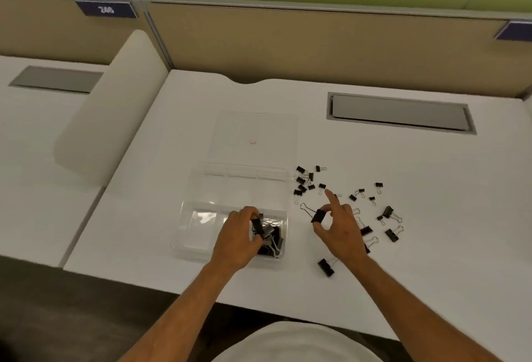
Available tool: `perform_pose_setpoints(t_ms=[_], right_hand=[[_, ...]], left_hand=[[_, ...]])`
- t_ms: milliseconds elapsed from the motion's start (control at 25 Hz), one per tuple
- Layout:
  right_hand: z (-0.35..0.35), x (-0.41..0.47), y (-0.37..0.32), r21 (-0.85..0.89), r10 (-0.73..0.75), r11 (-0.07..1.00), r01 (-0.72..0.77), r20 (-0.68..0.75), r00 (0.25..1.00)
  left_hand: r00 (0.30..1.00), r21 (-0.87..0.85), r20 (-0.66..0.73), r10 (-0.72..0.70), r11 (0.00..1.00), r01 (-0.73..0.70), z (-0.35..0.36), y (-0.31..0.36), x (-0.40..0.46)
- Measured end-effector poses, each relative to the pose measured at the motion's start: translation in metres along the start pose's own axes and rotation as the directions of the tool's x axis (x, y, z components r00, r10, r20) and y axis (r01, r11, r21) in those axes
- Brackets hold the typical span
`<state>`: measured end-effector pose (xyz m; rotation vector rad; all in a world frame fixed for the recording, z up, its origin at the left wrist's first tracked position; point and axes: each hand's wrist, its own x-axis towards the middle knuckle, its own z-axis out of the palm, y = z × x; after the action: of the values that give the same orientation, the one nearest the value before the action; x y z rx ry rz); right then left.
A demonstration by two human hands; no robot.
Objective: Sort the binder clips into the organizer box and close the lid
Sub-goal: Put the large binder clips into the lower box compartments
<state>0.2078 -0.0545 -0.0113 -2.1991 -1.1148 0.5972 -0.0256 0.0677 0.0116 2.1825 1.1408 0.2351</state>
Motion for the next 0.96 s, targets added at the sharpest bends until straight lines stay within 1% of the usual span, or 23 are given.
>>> perform_pose_setpoints(t_ms=[80,200,320,400,520,680,760,880,960], right_hand=[[0.015,-0.011,-0.017,0.092,0.044,0.995,-0.039,-0.052,0.998],[0.042,-0.032,-0.035,0.179,0.071,0.983,-0.051,-0.109,0.991],[0.06,-0.042,-0.049,0.191,0.118,0.977,-0.092,-0.13,0.984],[0.066,-0.05,-0.056,0.215,0.175,0.966,-0.142,-0.147,0.974],[0.07,-0.062,-0.067,0.213,0.181,0.967,-0.141,-0.183,0.966],[0.075,-0.065,-0.075,0.212,0.234,0.958,-0.194,-0.181,0.955],[0.08,-0.065,-0.082,0.212,0.217,0.96,-0.18,-0.165,0.962],[0.092,-0.056,-0.097,0.196,0.175,0.968,-0.153,-0.099,0.98],[0.103,-0.048,-0.108,0.138,0.12,0.984,-0.115,-0.032,0.992]], left_hand=[[0.999,0.026,0.015,0.036,0.999,-0.037,-0.013,-0.024,0.005],[0.999,0.093,0.02,0.039,0.995,-0.041,-0.023,-0.065,0.01],[0.998,0.176,0.063,0.029,0.984,-0.039,-0.027,-0.088,0.013],[0.993,0.241,0.101,0.055,0.967,-0.078,-0.027,-0.092,0.016],[0.984,0.309,0.137,0.113,0.939,-0.151,-0.029,-0.089,0.024],[0.963,0.381,0.221,0.152,0.896,-0.229,-0.022,-0.092,0.035],[0.97,0.348,0.192,0.151,0.913,-0.212,-0.024,-0.096,0.033],[0.974,0.212,0.119,0.192,0.953,-0.214,-0.034,-0.109,0.023],[0.977,0.123,0.077,0.201,0.97,-0.209,-0.042,-0.117,0.015]])
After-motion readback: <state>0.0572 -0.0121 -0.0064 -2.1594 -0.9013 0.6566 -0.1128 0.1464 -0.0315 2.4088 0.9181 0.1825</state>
